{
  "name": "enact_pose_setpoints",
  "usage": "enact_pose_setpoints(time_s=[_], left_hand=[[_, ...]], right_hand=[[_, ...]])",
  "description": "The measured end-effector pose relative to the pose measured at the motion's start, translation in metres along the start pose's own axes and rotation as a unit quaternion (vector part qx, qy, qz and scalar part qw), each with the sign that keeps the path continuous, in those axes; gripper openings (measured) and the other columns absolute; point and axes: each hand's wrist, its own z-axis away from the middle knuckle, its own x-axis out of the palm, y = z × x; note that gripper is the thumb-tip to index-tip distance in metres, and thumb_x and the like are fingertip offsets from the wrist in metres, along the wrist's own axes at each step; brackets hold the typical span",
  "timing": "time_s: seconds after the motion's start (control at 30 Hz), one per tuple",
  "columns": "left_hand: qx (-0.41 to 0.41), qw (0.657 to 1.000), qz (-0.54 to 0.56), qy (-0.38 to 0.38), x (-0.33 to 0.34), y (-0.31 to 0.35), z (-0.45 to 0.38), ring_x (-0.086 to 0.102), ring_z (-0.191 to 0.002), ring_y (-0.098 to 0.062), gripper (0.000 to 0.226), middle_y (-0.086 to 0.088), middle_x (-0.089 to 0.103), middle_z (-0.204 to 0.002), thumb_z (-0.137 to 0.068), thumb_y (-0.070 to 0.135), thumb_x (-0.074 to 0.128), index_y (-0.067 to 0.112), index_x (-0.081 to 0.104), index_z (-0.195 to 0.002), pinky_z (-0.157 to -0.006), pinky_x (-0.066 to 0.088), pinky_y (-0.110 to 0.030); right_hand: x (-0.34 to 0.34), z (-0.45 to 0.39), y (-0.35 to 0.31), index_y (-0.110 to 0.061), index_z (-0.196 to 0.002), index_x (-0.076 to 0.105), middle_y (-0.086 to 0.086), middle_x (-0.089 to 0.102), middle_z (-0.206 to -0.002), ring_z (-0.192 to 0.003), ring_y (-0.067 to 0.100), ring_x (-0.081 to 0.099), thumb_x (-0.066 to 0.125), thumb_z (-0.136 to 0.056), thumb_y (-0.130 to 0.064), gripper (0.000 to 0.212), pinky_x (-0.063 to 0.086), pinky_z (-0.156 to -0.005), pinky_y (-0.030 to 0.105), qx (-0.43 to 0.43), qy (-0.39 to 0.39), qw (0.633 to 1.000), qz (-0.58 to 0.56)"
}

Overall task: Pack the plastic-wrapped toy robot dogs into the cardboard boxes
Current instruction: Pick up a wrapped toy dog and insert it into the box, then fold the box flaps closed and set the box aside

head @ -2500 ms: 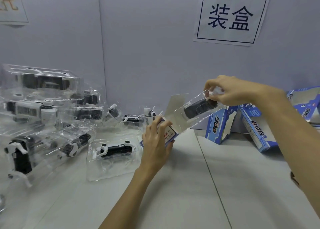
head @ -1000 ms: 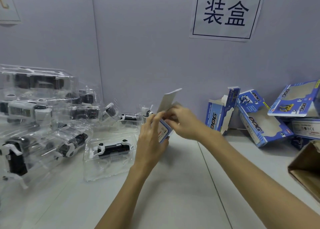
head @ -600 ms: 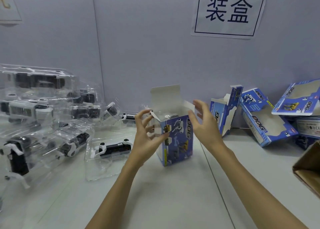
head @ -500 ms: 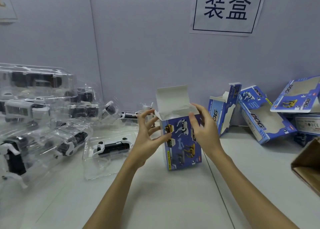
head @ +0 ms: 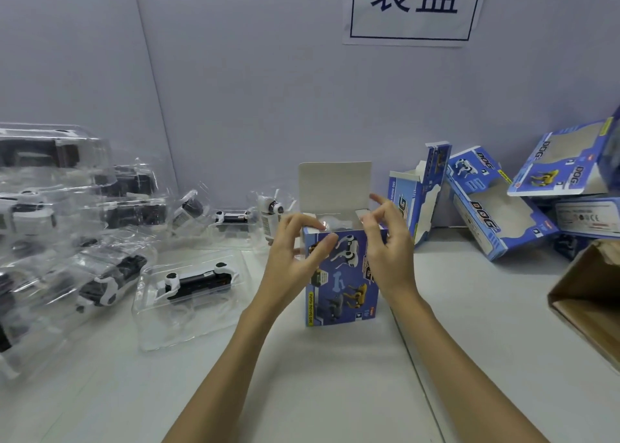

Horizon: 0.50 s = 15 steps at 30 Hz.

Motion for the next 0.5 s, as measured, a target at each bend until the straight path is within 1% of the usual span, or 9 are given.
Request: enact_pose_setpoints(time_s=[0.07, 0.1, 0.13, 0.2, 0.23, 0.3, 0.37, 0.43, 0.5], left_hand=[[-0.006, 1.0, 0.012, 0.004, 0.0023, -0.0017, -0.001, 0.049, -0.137, -0.006, 0.025, 0.039, 0.047, -0.131, -0.093, 0.062, 0.06, 0.038, 0.063, -0.099, -0.083, 0.057, -0.03], [-0.006, 1.0, 0.016, 0.005, 0.0027, -0.0029, -0.0011, 0.039, -0.146, -0.003, 0.02, 0.047, 0.041, -0.137, -0.095, 0.059, 0.06, 0.039, 0.064, -0.099, -0.086, 0.058, -0.031], [-0.002, 1.0, 0.021, 0.01, 0.0032, -0.0036, -0.0012, 0.033, -0.15, -0.001, 0.016, 0.046, 0.036, -0.143, -0.098, 0.053, 0.061, 0.037, 0.065, -0.098, -0.087, 0.059, -0.032], [0.001, 0.999, 0.043, 0.033, 0.0043, -0.003, -0.0015, 0.032, -0.149, 0.003, 0.008, 0.034, 0.039, -0.151, -0.1, 0.036, 0.068, 0.029, 0.069, -0.097, -0.082, 0.06, -0.028], [-0.001, 0.997, 0.056, 0.046, 0.0048, -0.0017, -0.0022, 0.036, -0.146, 0.005, 0.005, 0.029, 0.043, -0.149, -0.099, 0.029, 0.071, 0.025, 0.071, -0.096, -0.077, 0.059, -0.023], [-0.009, 0.995, 0.08, 0.056, 0.0054, 0.0006, -0.0043, 0.046, -0.138, 0.002, 0.003, 0.018, 0.05, -0.142, -0.097, 0.024, 0.073, 0.021, 0.074, -0.098, -0.073, 0.057, -0.016], [-0.01, 0.992, 0.117, 0.047, 0.0059, 0.0017, -0.0046, 0.057, -0.13, -0.011, 0.017, 0.01, 0.054, -0.138, -0.097, 0.023, 0.074, 0.02, 0.066, -0.11, -0.074, 0.058, -0.019], [-0.024, 0.983, 0.177, 0.042, 0.0055, 0.0043, -0.0037, 0.061, -0.125, -0.02, 0.04, 0.01, 0.053, -0.137, -0.095, 0.024, 0.076, 0.029, 0.047, -0.122, -0.075, 0.06, -0.027], [-0.018, 0.984, 0.175, 0.03, 0.0035, 0.0052, -0.0041, 0.06, -0.123, -0.023, 0.049, 0.009, 0.051, -0.136, -0.093, 0.029, 0.075, 0.038, 0.041, -0.127, -0.074, 0.06, -0.029]], right_hand=[[0.0018, -0.0022, 0.002, -0.017, -0.093, 0.057, -0.004, 0.059, -0.14, -0.121, 0.002, 0.061, 0.055, -0.107, -0.015, 0.014, 0.06, -0.086, 0.033, 0.084, 0.0, 0.993, -0.084], [0.0021, -0.0031, 0.0034, -0.016, -0.096, 0.059, -0.004, 0.061, -0.138, -0.118, 0.006, 0.063, 0.055, -0.106, -0.012, 0.012, 0.061, -0.081, 0.032, 0.115, 0.001, 0.986, -0.122], [0.0025, -0.0038, 0.0038, -0.015, -0.098, 0.06, -0.005, 0.061, -0.135, -0.113, 0.008, 0.066, 0.054, -0.106, -0.011, 0.011, 0.061, -0.074, 0.027, 0.138, 0.002, 0.978, -0.16], [0.0032, -0.0041, 0.0007, -0.019, -0.107, 0.06, -0.005, 0.062, -0.129, -0.107, 0.015, 0.069, 0.054, -0.102, -0.011, 0.011, 0.058, -0.065, 0.022, 0.16, 0.002, 0.963, -0.216], [0.004, -0.0048, -0.0007, -0.025, -0.116, 0.058, -0.005, 0.062, -0.127, -0.109, 0.021, 0.068, 0.053, -0.099, -0.012, 0.021, 0.058, -0.068, 0.025, 0.159, 0.003, 0.959, -0.233], [0.0043, -0.0074, -0.0014, -0.038, -0.133, 0.053, -0.007, 0.063, -0.125, -0.12, 0.025, 0.064, 0.051, -0.098, -0.014, 0.043, 0.058, -0.087, 0.037, 0.156, 0.001, 0.955, -0.251], [0.0034, -0.0085, -0.0016, -0.045, -0.135, 0.057, -0.004, 0.066, -0.129, -0.126, 0.027, 0.062, 0.048, -0.097, -0.021, 0.046, 0.054, -0.099, 0.046, 0.156, -0.014, 0.955, -0.254], [0.0011, -0.0061, 0.0002, -0.032, -0.126, 0.068, 0.007, 0.07, -0.126, -0.116, 0.031, 0.068, 0.045, -0.1, -0.024, 0.035, 0.058, -0.09, 0.047, 0.152, -0.036, 0.945, -0.286], [-0.0019, -0.0002, 0.0029, -0.018, -0.121, 0.067, 0.01, 0.073, -0.114, -0.1, 0.028, 0.073, 0.039, -0.107, -0.034, 0.035, 0.06, -0.077, 0.038, 0.155, -0.045, 0.931, -0.329]])
